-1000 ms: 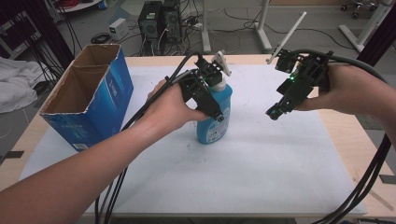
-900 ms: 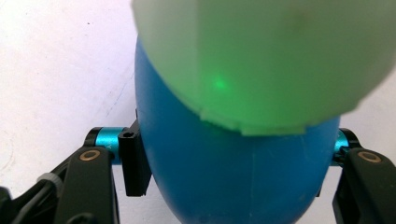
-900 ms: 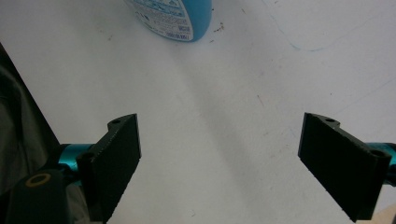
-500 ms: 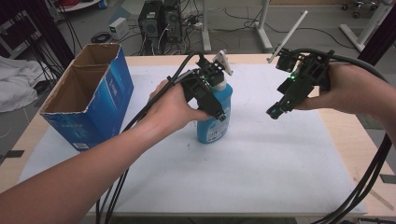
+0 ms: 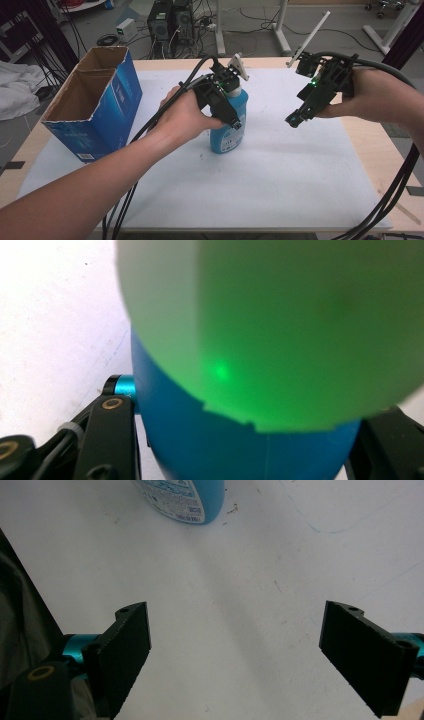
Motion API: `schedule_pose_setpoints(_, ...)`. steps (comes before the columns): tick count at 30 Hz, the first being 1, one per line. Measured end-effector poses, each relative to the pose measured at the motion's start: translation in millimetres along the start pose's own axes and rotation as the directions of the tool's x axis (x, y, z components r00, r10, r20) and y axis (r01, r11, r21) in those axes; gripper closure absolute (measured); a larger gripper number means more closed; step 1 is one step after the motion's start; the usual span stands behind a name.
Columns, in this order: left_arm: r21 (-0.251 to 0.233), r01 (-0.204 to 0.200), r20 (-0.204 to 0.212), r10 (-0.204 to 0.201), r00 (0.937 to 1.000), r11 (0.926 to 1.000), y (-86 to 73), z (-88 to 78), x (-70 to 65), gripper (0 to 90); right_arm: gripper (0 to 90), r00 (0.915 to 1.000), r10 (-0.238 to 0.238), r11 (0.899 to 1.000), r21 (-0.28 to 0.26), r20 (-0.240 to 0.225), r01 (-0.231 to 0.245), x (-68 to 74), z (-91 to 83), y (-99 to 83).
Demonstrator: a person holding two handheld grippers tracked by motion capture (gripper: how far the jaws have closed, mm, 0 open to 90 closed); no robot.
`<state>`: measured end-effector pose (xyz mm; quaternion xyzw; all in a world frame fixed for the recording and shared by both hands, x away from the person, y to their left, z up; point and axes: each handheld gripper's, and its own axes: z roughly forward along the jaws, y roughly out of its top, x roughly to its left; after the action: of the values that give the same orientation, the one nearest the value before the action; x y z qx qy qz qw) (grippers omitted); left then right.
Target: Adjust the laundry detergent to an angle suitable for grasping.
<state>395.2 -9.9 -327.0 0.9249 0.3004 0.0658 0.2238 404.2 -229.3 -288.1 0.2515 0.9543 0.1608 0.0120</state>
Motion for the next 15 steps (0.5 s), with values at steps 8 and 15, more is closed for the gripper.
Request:
schedule_pose_setpoints(8,-0.052,-0.042,0.012,0.043,0.9990,0.9978,-1.7,-8.5,2.7,43.8,12.6,1.0000,0.002,1.000,-0.002,0.001,-0.002,0.1,-0.6,-1.0)
schedule_pose_setpoints(15,-0.087,-0.137,0.042,0.141,0.9891,0.9867,-3.8,-35.9,13.9,43.9,12.6,1.0000,0.008,1.000,-0.007,0.000,-0.008,-0.4,-2.2,-1.7)
